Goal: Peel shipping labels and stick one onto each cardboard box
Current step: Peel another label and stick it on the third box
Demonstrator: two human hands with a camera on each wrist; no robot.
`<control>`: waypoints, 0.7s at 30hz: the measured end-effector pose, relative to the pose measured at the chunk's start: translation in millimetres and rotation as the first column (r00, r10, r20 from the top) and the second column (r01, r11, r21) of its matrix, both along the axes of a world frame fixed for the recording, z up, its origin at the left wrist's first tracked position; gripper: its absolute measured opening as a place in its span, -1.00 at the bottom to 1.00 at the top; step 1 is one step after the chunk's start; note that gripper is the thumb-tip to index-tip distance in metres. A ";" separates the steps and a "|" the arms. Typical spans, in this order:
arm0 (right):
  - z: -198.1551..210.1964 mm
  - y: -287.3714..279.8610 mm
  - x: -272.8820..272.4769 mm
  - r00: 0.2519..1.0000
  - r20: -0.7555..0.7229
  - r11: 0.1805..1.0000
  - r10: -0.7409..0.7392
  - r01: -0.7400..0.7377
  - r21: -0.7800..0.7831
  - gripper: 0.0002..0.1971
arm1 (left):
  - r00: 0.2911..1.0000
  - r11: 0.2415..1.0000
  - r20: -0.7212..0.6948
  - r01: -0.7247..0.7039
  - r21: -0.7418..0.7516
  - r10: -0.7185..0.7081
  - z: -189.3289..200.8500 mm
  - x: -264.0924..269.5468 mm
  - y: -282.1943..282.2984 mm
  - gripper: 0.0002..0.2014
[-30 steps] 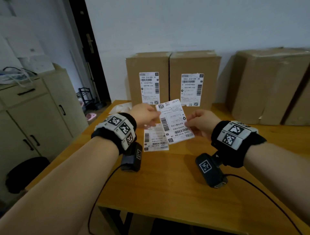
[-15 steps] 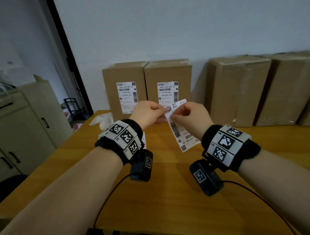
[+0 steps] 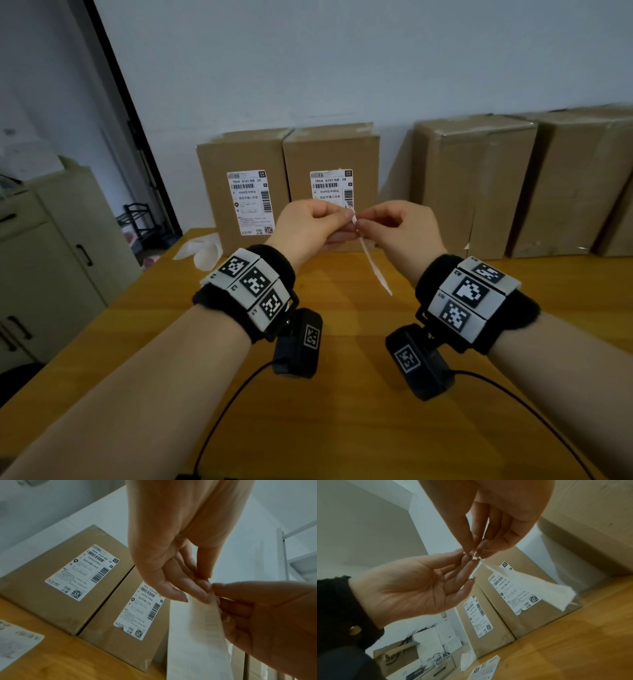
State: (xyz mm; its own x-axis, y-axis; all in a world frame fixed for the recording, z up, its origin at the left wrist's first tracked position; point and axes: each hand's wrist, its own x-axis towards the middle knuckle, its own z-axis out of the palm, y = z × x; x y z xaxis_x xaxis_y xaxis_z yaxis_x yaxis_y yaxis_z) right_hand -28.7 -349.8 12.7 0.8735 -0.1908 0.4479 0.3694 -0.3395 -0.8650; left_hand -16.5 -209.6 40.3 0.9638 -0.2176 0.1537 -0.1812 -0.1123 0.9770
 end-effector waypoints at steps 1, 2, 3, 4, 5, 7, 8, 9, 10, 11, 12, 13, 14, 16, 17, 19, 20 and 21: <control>-0.6 -1.0 0.4 1.000 -0.006 1.000 0.003 -0.003 0.003 -0.92 | 1.000 1.000 0.005 0.005 0.005 -0.005 0.1 -0.5 -0.1 -0.90; -1.3 -2.0 0.7 1.000 -0.011 1.000 0.010 -0.009 0.008 -0.89 | 1.000 1.000 0.011 0.007 0.013 -0.007 0.0 -0.6 -0.1 -0.90; -1.9 -2.8 0.8 1.000 -0.014 1.000 0.015 -0.015 0.010 -0.88 | 1.000 1.000 0.019 0.006 0.027 -0.006 -0.3 -0.5 -0.3 -0.90; -2.3 -3.1 0.4 1.000 -0.013 1.000 0.018 -0.018 0.009 -0.88 | 1.000 0.999 0.029 0.002 0.042 -0.004 -0.6 -0.3 -0.3 -0.90; -2.5 -3.1 0.4 1.000 -0.012 1.000 0.018 -0.018 0.006 -0.88 | 0.999 0.998 0.039 -0.001 0.056 -0.001 -0.8 -0.2 -0.3 -0.90; -2.8 -2.6 1.1 1.000 -0.013 1.000 0.010 -0.010 0.002 -0.89 | 0.999 0.997 0.053 -0.005 0.071 0.002 -1.1 -0.2 -0.5 -0.90; -2.5 -2.2 1.5 1.000 -0.013 1.000 0.005 -0.005 0.001 -0.89 | 0.998 0.997 0.060 -0.007 0.081 0.003 -1.1 0.2 -0.4 -0.90; -2.1 -1.9 1.8 1.000 -0.011 1.000 0.003 -0.003 0.000 -0.88 | 0.998 0.996 0.069 -0.008 0.092 0.001 -1.1 0.5 -0.6 -0.90; -1.5 -1.6 2.0 1.000 -0.007 1.000 0.003 -0.003 -0.002 -0.86 | 0.997 0.995 0.079 -0.005 0.103 -0.003 -0.9 0.7 -0.6 -0.89; -0.9 -1.4 2.0 1.000 -0.003 1.000 0.004 -0.004 -0.008 -0.84 | 0.996 0.994 0.088 0.000 0.112 -0.010 -0.7 0.6 -0.8 -0.89; -0.5 -1.4 2.1 1.000 -0.001 1.000 0.005 -0.005 -0.013 -0.83 | 0.995 0.993 0.096 0.003 0.119 -0.015 -0.3 0.4 -0.6 -0.88; 0.1 -1.3 2.3 1.000 -0.002 1.000 0.005 -0.005 -0.016 -0.82 | 0.994 0.992 0.106 0.002 0.127 -0.016 0.1 0.5 -0.5 -0.88; 0.7 -1.1 2.2 1.000 -0.004 1.000 0.004 -0.004 -0.019 -0.83 | 0.993 0.990 0.120 -0.003 0.140 -0.014 0.5 0.6 -0.2 -0.88; 2.1 -0.7 1.8 1.000 -0.006 1.000 0.001 -0.001 -0.022 -0.85 | 0.987 0.984 0.160 -0.017 0.176 -0.012 1.4 0.9 0.2 -0.89; 2.8 -0.3 1.4 1.000 -0.005 1.000 0.000 0.000 -0.021 -0.85 | 0.983 0.980 0.181 -0.022 0.195 -0.015 2.0 1.5 0.6 -0.88; 4.1 -0.1 0.1 1.000 -0.003 1.000 -0.003 0.003 -0.027 -0.86 | 0.976 0.973 0.217 -0.032 0.229 -0.019 2.5 2.7 1.2 -0.85; 4.8 0.1 -0.6 1.000 -0.004 0.999 -0.003 0.003 -0.032 -0.86 | 0.973 0.970 0.229 -0.035 0.242 -0.022 2.6 2.9 1.6 -0.84; 5.4 0.3 -1.5 1.000 -0.006 0.999 -0.001 0.001 -0.036 -0.86 | 0.970 0.966 0.240 -0.038 0.256 -0.025 2.9 2.8 1.9 -0.84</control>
